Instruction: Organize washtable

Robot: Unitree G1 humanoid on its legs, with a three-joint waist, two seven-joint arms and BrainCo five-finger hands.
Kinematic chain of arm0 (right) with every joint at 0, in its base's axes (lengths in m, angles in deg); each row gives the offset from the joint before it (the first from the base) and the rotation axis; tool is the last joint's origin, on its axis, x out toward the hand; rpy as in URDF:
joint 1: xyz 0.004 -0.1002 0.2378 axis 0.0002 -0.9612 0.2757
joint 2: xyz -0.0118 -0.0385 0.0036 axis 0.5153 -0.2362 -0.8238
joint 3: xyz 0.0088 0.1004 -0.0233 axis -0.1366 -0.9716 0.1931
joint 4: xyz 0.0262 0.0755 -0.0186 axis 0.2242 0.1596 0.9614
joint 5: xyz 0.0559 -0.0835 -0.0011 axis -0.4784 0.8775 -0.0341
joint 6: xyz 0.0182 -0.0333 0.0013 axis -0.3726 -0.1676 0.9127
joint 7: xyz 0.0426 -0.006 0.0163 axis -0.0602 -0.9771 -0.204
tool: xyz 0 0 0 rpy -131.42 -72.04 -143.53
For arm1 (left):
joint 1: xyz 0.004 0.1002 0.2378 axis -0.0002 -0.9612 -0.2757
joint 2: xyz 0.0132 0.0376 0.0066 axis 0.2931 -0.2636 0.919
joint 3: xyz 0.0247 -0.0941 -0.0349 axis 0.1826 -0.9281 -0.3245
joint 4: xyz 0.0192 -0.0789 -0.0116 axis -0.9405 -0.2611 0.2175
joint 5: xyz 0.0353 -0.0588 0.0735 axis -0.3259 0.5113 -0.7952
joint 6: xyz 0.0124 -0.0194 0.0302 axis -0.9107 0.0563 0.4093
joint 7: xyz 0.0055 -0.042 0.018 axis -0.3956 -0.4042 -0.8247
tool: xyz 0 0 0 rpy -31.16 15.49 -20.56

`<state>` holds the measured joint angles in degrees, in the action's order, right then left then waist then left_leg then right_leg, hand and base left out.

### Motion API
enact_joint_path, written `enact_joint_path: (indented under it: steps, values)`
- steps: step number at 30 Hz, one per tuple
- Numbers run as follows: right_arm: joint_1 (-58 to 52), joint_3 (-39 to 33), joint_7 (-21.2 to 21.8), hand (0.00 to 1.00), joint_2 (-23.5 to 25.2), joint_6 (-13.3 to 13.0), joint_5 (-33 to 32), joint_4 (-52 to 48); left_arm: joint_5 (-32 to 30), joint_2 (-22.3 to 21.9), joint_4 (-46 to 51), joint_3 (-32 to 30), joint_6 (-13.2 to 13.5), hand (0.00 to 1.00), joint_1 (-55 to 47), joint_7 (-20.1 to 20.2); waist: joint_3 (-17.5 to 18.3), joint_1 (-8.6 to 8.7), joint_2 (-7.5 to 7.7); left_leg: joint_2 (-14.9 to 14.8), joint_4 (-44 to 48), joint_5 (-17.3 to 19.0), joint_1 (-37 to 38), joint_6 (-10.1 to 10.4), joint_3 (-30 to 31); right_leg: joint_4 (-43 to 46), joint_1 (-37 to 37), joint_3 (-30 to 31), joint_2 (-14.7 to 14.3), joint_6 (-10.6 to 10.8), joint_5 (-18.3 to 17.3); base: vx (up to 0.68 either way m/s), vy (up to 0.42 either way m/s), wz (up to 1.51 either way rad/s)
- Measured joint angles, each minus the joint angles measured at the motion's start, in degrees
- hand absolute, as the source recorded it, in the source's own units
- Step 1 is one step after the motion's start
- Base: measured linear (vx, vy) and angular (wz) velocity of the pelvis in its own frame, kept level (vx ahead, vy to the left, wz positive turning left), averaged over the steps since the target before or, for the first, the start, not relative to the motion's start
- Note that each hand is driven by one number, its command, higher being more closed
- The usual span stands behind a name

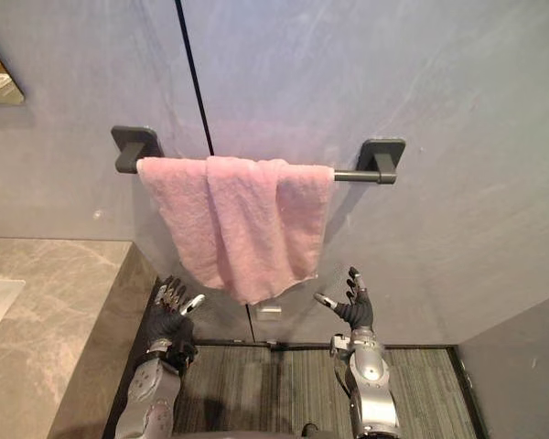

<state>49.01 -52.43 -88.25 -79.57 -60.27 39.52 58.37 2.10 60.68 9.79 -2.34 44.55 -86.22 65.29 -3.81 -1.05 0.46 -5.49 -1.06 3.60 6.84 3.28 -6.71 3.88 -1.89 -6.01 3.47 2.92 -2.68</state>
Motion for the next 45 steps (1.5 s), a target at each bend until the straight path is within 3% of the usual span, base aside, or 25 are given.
enact_joint_path:
  steps: [10, 14, 17, 22, 26, 30, 35, 40, 45]
  values:
    - [-4.04, -8.05, -2.96, 0.0, -0.1, 0.03, -1.35, -18.04, -1.92, 0.69, 16.78, -6.01, 0.27, 0.0, -1.99, -1.33, 0.36, -0.02, -0.49, -0.22, 2.06, 1.43, 0.35, 0.3, -1.3, 3.05, 0.21, -0.01, 0.44, 0.02, -1.68, -0.01, 0.0, -0.02]
    - [-3.95, -10.64, -3.12, 0.0, -0.11, -0.53, -1.35, -25.36, -2.95, 0.86, 23.77, -7.8, 2.18, 0.0, -2.01, -1.49, 1.43, 0.11, -1.1, -0.29, 2.07, 1.55, 0.71, 0.48, -1.68, 3.75, 0.23, 0.1, 0.45, -0.05, -2.36, 0.01, -0.003, 0.0]
    - [-3.06, -11.28, -3.25, 0.0, -0.17, -1.69, -2.12, -31.12, -2.79, 0.91, 29.74, -7.79, 3.77, 0.0, -2.02, -2.41, 1.96, 0.11, -1.48, -0.35, 2.2, 1.77, 1.1, 0.74, -2.03, 5.03, 0.48, 0.2, 0.48, -0.07, -3.28, 0.0, -0.006, -0.01]
    - [2.13, -9.02, -2.04, 0.0, -1.94, -6.25, -5.1, -38.97, -2.56, 2.22, 38.2, -6.43, 6.94, 0.0, -1.55, -2.06, 3.12, 0.21, -2.41, -0.4, 2.39, 1.81, 1.03, 0.75, -2.8, 5.51, 1.2, 1.18, 0.26, -0.14, -3.34, 0.0, -0.014, -0.1]
    - [6.31, -1.92, 3.67, 0.0, -4.47, -9.72, -9.34, -40.52, 0.23, 4.39, 42.46, -1.5, 8.94, 0.0, -0.41, 1.53, 3.76, 0.22, -2.45, -0.29, 2.46, 1.8, 1.39, 0.74, -2.58, 5.89, 1.08, 1.39, 0.2, -0.15, -3.33, 0.0, 0.0, 0.0]
    - [8.79, 4.09, 8.41, 0.0, -6.42, -10.32, -12.06, -40.58, 3.97, 5.96, 42.81, 3.54, 9.43, 0.0, 1.13, 5.49, 3.8, 0.26, -2.55, 0.31, 2.79, 1.85, 1.94, 0.6, -1.46, 5.81, 0.16, 1.33, -0.05, -0.13, -3.24, -0.03, -0.001, 0.04]
    - [10.76, 12.93, 15.17, 0.0, -9.09, -10.32, -15.46, -40.21, 7.36, 7.33, 40.97, 12.6, 9.68, 0.0, 2.31, 11.36, 3.82, 0.22, -2.9, 0.38, 3.09, 1.94, 2.02, 0.37, -1.21, 3.35, -1.11, 1.46, -0.25, -0.09, -1.58, -0.03, 0.0, -0.01]
    - [10.76, 15.76, 18.67, 0.0, -12.19, -9.85, -15.56, -35.76, 7.44, 8.61, 34.67, 16.28, 8.4, 0.0, 3.38, 14.79, 3.59, 0.47, -3.16, 0.47, 3.07, 1.87, 2.09, 0.27, -1.25, 1.22, -2.09, 1.59, -0.29, 0.0, -0.25, 0.0, 0.002, -0.01]
    - [10.3, 17.6, 22.27, 0.0, -15.46, -7.75, -15.26, -30.26, 7.26, 10.24, 29.92, 18.93, 5.82, 0.0, 3.37, 17.96, 2.28, 0.47, -3.37, 0.46, 2.99, 1.83, 2.1, 0.22, -1.17, -0.54, -2.9, 1.51, -0.42, 0.04, 0.58, 0.0, 0.0, 0.0]
